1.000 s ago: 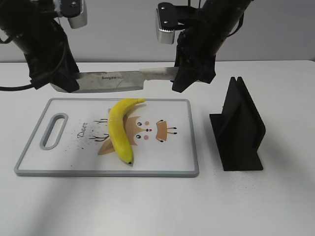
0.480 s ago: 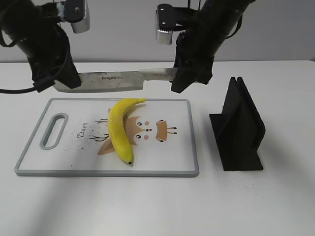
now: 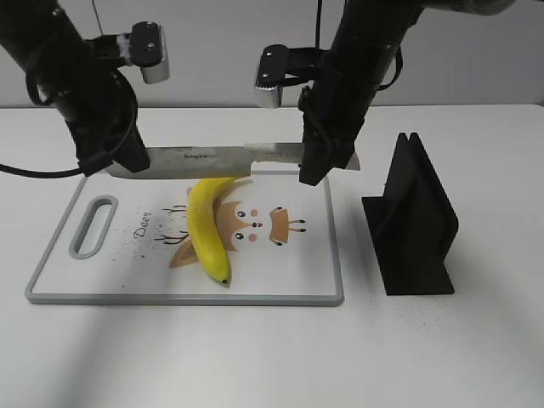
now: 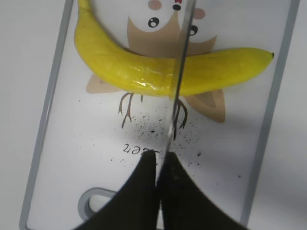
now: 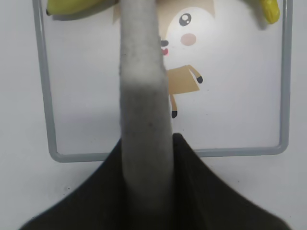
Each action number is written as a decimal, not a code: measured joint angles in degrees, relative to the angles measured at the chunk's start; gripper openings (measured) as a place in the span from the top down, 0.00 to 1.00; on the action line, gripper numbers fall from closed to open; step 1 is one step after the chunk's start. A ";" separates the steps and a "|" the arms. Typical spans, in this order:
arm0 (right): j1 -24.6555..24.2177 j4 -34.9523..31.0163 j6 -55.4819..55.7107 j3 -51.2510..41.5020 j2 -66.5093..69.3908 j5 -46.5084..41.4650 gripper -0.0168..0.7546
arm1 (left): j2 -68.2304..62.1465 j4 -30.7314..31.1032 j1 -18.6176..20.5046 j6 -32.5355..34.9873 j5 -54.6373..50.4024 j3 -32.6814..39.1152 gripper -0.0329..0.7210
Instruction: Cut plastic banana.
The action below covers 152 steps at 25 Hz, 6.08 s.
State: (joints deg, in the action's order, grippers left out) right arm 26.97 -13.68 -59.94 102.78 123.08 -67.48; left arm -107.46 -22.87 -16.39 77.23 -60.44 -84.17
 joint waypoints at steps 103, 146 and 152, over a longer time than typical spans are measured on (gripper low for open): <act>-0.14 4.06 56.47 -5.30 -23.33 -1.83 0.74 | 39.23 17.47 9.88 -62.55 11.37 13.15 0.18; -0.14 16.26 87.13 -44.43 -48.68 11.98 0.74 | 106.23 22.87 9.92 -69.66 0.01 54.97 0.22; -0.14 17.01 88.02 -46.26 -48.68 14.77 0.74 | 106.23 22.87 9.92 -69.72 0.03 54.97 0.23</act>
State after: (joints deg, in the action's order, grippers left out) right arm 26.83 3.32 28.07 56.52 74.40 -52.71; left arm -1.23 0.00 -6.47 7.51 -60.40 -29.19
